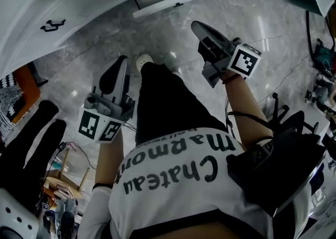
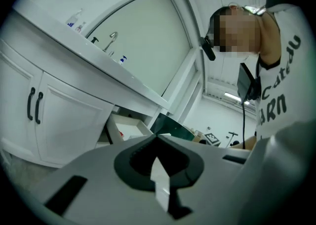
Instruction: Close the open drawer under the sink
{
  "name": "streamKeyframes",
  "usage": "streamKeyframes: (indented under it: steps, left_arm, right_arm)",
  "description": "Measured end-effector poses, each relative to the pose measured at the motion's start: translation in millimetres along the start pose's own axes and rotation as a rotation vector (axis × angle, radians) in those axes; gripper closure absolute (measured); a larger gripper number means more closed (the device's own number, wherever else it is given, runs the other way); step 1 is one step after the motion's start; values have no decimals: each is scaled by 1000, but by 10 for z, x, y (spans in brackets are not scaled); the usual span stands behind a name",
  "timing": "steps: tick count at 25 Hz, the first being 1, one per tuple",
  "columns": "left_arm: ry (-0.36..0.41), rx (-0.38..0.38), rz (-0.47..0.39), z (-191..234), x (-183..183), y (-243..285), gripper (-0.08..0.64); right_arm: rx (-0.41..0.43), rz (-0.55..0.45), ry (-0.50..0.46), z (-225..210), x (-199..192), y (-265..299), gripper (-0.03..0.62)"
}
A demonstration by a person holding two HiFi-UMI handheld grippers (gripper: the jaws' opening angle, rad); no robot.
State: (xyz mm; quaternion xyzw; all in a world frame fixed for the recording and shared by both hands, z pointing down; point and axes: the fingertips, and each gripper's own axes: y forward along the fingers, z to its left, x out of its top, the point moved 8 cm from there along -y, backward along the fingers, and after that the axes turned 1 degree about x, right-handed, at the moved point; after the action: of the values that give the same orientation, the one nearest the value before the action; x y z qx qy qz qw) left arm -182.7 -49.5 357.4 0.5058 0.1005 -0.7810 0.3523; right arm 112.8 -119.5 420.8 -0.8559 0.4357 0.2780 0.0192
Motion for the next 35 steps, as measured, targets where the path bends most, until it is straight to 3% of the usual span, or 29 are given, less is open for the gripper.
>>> streamKeyframes:
  steps: [4, 10, 17, 20, 22, 27, 35]
  left_arm:
    - [48, -20, -52, 134, -229, 122, 552]
    - [214, -91, -123, 542, -430, 442, 552]
    - [322, -106, -201, 913, -769, 605, 552]
    - [342, -88, -208, 942, -916, 592, 552]
    - [345, -65, -214, 988, -994, 607, 552]
    - [348, -42, -209, 1039, -1107, 623, 552]
    - [356, -12, -253, 956, -959, 431, 552]
  right_arm:
    - [57, 0, -79, -193, -40, 59, 578]
    - [126, -25, -322, -592, 54, 298, 578]
    - [105, -175, -642, -939, 71, 452, 577]
    - [127, -188, -679, -1002, 27, 453, 554]
    - [151, -199, -685, -1071, 5, 490, 487]
    - [210, -185, -738, -1116, -52, 558, 475]
    - [99, -140, -877, -975, -136, 635, 469]
